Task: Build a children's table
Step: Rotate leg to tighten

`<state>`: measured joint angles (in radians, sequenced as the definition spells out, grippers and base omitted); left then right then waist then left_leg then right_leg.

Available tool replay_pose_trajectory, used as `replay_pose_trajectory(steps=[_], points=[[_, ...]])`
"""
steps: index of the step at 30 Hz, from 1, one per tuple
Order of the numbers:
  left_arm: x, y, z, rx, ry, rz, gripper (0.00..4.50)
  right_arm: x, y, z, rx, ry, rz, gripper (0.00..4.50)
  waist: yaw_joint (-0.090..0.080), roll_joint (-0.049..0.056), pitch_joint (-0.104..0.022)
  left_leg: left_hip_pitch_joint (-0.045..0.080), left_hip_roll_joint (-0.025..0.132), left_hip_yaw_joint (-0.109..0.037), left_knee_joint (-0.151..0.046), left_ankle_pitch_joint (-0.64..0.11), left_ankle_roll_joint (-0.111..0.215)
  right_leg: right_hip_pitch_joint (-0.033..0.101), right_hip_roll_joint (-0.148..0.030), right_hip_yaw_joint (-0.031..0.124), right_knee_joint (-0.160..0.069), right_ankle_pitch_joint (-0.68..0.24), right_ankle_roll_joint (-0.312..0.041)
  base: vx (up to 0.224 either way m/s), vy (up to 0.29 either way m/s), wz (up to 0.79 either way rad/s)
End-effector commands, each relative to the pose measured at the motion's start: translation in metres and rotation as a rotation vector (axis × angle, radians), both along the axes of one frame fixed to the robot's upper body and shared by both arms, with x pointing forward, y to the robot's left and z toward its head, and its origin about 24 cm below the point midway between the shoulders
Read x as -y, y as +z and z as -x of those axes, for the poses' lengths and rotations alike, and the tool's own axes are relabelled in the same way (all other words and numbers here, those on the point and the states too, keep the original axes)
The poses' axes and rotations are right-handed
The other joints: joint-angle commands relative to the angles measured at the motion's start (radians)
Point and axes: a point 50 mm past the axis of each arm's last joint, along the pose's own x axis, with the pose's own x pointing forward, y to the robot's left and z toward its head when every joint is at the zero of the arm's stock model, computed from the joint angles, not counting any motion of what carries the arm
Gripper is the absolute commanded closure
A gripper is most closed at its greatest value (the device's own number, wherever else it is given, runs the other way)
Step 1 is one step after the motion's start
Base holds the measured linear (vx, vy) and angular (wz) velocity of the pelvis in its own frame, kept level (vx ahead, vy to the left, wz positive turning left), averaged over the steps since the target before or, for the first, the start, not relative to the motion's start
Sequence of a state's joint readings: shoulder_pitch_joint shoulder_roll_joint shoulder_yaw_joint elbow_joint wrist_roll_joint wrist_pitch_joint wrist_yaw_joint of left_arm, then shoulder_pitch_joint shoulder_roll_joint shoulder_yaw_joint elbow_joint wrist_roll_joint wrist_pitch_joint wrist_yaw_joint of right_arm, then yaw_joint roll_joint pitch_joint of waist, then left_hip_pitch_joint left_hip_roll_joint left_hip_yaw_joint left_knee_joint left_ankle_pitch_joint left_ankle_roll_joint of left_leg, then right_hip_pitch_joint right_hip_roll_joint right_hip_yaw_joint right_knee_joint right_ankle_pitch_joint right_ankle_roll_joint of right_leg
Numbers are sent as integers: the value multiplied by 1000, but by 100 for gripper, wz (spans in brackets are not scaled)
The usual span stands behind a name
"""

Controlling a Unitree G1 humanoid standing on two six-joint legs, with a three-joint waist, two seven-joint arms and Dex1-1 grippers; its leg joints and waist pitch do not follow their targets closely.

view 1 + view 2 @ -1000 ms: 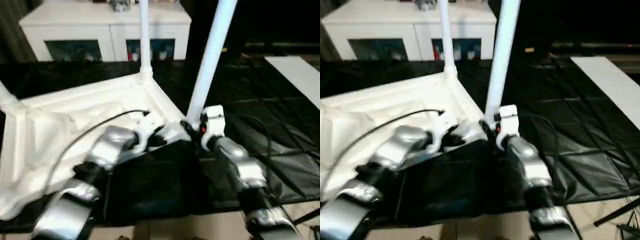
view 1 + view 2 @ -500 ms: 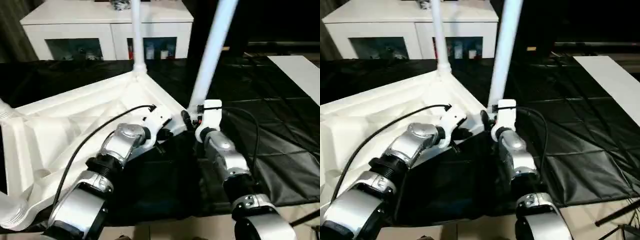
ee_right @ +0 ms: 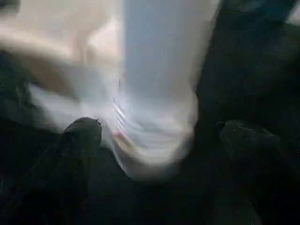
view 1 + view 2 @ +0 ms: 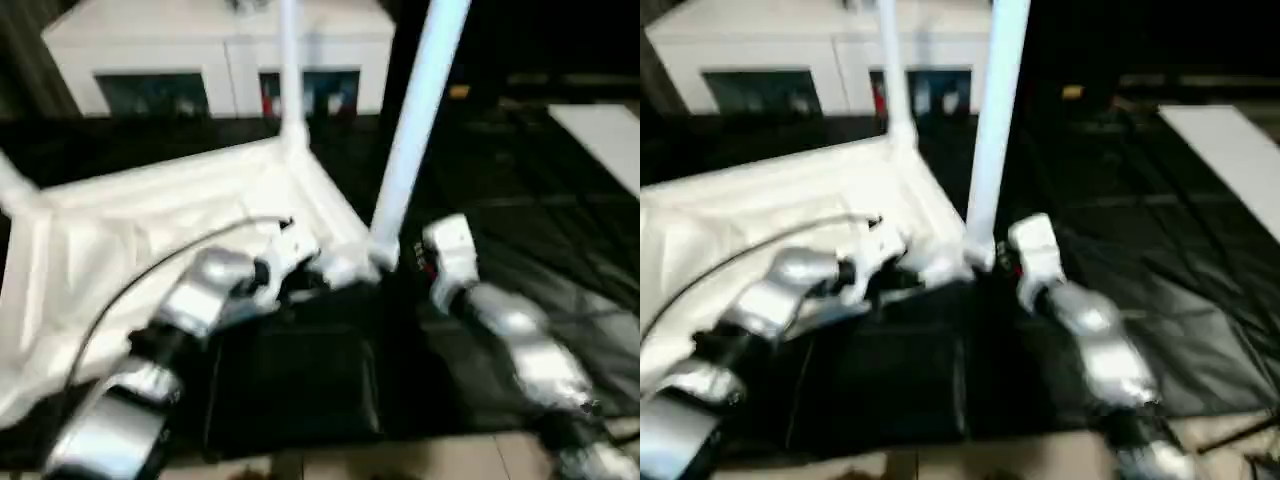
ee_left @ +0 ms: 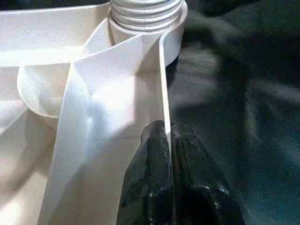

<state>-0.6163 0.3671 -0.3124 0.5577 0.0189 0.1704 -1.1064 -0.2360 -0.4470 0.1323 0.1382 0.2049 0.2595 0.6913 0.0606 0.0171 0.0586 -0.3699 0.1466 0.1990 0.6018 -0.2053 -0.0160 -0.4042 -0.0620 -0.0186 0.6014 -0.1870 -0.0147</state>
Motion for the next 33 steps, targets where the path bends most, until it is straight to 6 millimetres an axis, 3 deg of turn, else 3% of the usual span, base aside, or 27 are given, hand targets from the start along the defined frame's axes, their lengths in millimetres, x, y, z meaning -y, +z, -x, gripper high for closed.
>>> replay_pose_trajectory(steps=[1,4,7,12,16,20,26,27,33], points=[[7,4,9,-6,-146,3,450,-10,8,9,-28,142,-52,5,4,-4,-69,10,85,-38,-70,-120,104,54,-89,42,-54,-3,-264,0,0,0],[4,7,17,-30,-221,-9,450,-8,11,19,-68,230,-61,5,5,-2,-65,15,90,-38,-72,-148,99,50,-91,39,-58,-52,-277,0,0,0],[6,11,21,-42,-262,3,450,-9,12,18,-68,258,-60,5,9,-1,-61,21,93,-36,-77,-180,64,43,-89,38,-65,-125,-274,0,0,0],[5,12,25,-55,-288,-6,450,-13,15,14,-65,274,-59,5,18,-3,-61,21,89,-37,-80,-196,30,44,-90,39,-66,-177,-247,0,0,0],[3,12,23,-46,-278,-12,450,-13,12,14,-84,303,-24,5,21,-1,-63,20,87,-36,-76,-168,32,45,-89,39,-64,-149,-241,0,0,0],[2,12,24,-51,-280,-20,450,-10,13,16,-104,317,-31,5,23,-3,-67,17,86,-35,-71,-131,53,50,-90,38,-57,-83,-254,0,0,0],[2,12,25,-56,-282,-21,450,-9,12,16,-117,330,-27,20,23,-5,-67,17,86,-35,-70,-135,56,50,-89,37,-58,-105,-255,0,0,0],[2,11,25,-57,-281,-21,450,-10,11,16,-119,334,-27,49,24,-4,-67,17,86,-36,-70,-134,56,50,-89,37,-58,-106,-255,0,0,0],[1,11,25,-58,-274,-23,450,-13,10,16,-128,353,-18,92,24,-7,-68,16,85,-35,-68,-119,63,50,-88,36,-54,-88,-261,0,0,0]])
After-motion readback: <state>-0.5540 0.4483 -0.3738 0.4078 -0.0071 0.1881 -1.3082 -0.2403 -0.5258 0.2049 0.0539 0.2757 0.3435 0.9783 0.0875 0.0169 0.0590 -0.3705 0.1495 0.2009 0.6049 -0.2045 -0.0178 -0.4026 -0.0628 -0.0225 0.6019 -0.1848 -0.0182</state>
